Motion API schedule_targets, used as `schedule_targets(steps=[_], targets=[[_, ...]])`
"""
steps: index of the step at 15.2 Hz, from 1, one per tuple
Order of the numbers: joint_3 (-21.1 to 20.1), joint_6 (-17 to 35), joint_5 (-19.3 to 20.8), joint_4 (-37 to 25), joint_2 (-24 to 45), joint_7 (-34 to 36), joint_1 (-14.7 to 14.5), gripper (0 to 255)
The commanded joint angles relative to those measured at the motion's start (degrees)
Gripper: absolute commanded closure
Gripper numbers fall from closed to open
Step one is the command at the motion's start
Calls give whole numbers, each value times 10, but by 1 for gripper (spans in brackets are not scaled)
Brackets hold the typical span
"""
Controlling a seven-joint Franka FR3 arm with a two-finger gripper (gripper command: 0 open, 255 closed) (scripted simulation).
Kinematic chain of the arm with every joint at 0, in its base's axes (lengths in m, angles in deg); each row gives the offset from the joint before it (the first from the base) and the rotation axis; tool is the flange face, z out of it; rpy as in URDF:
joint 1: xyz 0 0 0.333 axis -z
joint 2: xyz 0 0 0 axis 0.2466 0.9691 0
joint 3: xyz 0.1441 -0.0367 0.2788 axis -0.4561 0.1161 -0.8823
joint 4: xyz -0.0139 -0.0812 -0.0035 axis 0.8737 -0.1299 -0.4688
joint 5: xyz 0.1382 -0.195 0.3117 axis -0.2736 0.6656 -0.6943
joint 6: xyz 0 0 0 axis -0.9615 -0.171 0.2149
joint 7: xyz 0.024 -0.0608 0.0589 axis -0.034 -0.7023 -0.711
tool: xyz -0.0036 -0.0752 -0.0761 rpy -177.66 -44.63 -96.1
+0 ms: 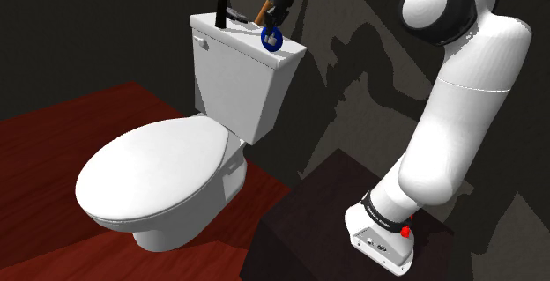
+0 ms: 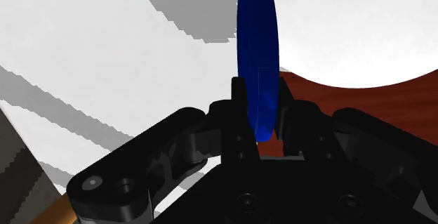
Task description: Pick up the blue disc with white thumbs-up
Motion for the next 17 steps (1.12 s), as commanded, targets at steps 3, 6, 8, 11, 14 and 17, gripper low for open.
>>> schedule_targets(steps=[3, 6, 8, 11, 14, 17], targets=[[0, 0, 0, 0, 0, 0, 0, 255], [0, 1, 0, 0, 0, 0, 0, 255], [0, -7, 0, -7, 0, 0, 1, 255], [1, -31, 1, -32, 1, 2, 2, 255], [2, -55, 1, -58, 3, 5, 4, 255], [2, -79, 1, -86, 7, 7, 5, 255]])
